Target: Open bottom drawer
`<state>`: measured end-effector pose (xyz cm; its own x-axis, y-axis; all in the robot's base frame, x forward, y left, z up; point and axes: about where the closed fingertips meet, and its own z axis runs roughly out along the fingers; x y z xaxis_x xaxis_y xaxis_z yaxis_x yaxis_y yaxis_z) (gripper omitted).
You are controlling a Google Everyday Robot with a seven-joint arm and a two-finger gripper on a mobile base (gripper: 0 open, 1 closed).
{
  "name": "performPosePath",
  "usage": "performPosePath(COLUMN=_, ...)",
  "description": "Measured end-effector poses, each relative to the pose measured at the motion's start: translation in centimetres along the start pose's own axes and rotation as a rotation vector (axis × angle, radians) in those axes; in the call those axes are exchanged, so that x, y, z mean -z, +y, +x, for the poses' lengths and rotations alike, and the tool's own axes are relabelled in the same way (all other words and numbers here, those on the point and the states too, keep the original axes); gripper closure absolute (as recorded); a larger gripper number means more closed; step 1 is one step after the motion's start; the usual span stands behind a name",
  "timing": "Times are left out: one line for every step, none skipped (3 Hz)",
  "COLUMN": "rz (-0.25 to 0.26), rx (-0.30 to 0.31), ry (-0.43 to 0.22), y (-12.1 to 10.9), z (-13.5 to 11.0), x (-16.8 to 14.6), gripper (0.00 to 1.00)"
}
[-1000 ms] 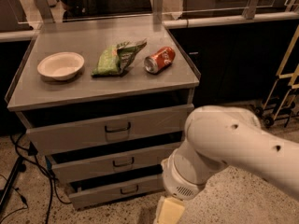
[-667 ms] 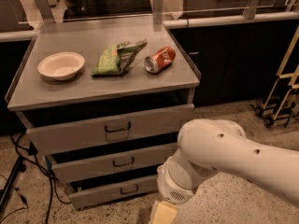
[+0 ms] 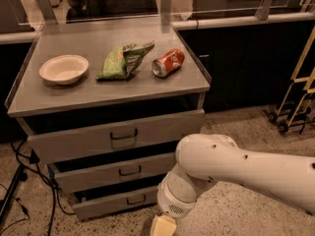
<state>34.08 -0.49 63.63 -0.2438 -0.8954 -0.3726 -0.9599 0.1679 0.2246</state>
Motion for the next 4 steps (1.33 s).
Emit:
performPosePath(rz=-0.005, rx=-0.017, ry=0.003, y=0.6, z=0.3, x=-1.0, gripper=0.0)
performPosePath(rz=-0.003, rx=-0.058, ry=0.039, y=-0.5, z=1.4, x=-4.9, gripper=0.0)
performPosePath(rz=0.026, rx=-0.114, ry=0.063, y=-3.6, z=2.6, x=-8.5, gripper=0.0)
performPosePath(rz=0.018, rx=-0.158, ry=0.06, y=-6.5, z=3.7, x=-11.6, gripper=0.0)
